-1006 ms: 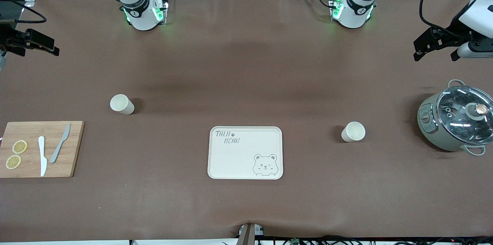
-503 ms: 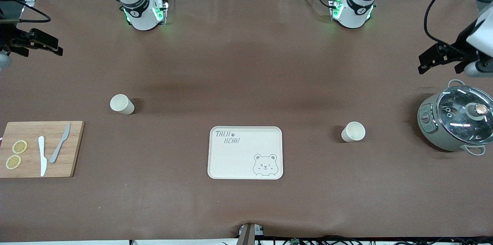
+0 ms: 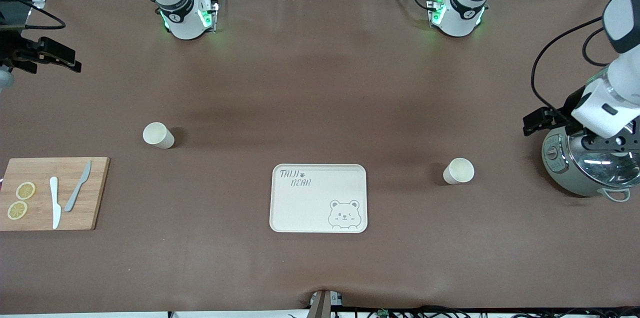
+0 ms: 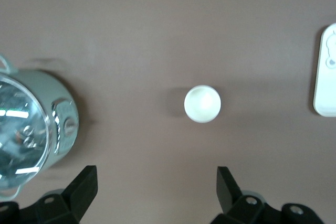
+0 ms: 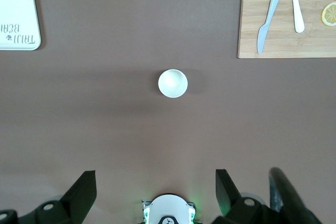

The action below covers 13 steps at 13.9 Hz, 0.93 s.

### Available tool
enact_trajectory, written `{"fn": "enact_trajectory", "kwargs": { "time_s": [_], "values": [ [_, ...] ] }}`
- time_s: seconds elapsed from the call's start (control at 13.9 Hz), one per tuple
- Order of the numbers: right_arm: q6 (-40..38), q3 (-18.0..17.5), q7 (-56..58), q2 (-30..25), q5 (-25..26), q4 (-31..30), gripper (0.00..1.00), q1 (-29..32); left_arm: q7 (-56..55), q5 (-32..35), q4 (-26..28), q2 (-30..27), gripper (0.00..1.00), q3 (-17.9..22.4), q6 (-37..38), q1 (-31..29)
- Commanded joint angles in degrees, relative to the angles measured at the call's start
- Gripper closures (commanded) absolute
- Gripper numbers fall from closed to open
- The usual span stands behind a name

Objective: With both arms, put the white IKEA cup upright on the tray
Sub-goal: 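Reach the left gripper down to the white cup beside the pot and grasp it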

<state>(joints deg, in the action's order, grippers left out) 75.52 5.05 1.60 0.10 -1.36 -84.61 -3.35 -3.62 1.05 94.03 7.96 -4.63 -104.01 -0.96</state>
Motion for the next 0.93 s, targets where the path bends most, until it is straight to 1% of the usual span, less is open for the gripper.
{"fn": "enact_trajectory", "kwargs": {
  "time_s": [0.0, 0.07, 0.29, 0.43, 0.65, 0.79, 0.86],
  "values": [
    [0.0, 1.4, -0.5, -0.7, -0.1, -0.1, 0.00, -0.8, -0.9, 0.4, 4.9, -0.5, 0.00, -0.2, -6.2, 0.0],
    [0.1, 1.4, -0.5, -0.7, -0.1, -0.1, 0.00, -0.9, -1.5, 0.4, 6.1, 0.2, 0.00, -0.2, -8.1, 0.0],
    [0.0, 1.7, -0.5, -0.6, -0.1, -0.2, 0.00, -0.8, -8.8, 0.4, 9.0, 3.8, 0.00, -0.5, -15.1, 0.7],
    [0.1, 2.8, -0.5, -0.6, -0.2, -0.2, 0.00, -1.0, -13.5, 0.4, 11.6, 5.5, 0.00, -0.6, -20.4, 2.0],
    [-0.2, 2.8, -0.5, -0.6, -0.5, -0.1, 0.00, -1.4, -17.6, 0.4, 14.9, 8.6, 0.00, -0.6, -27.9, 3.3],
    [-0.2, 2.8, -0.7, -0.5, -0.6, 0.0, 0.00, -1.5, -17.7, 0.4, 17.1, 10.8, 0.00, -0.6, -32.6, 3.7],
    [0.0, 2.9, -0.7, -0.4, -0.6, 0.0, 0.00, -1.4, -17.7, 0.4, 18.0, 11.7, 0.07, -0.6, -34.1, 3.7]
  ]
}}
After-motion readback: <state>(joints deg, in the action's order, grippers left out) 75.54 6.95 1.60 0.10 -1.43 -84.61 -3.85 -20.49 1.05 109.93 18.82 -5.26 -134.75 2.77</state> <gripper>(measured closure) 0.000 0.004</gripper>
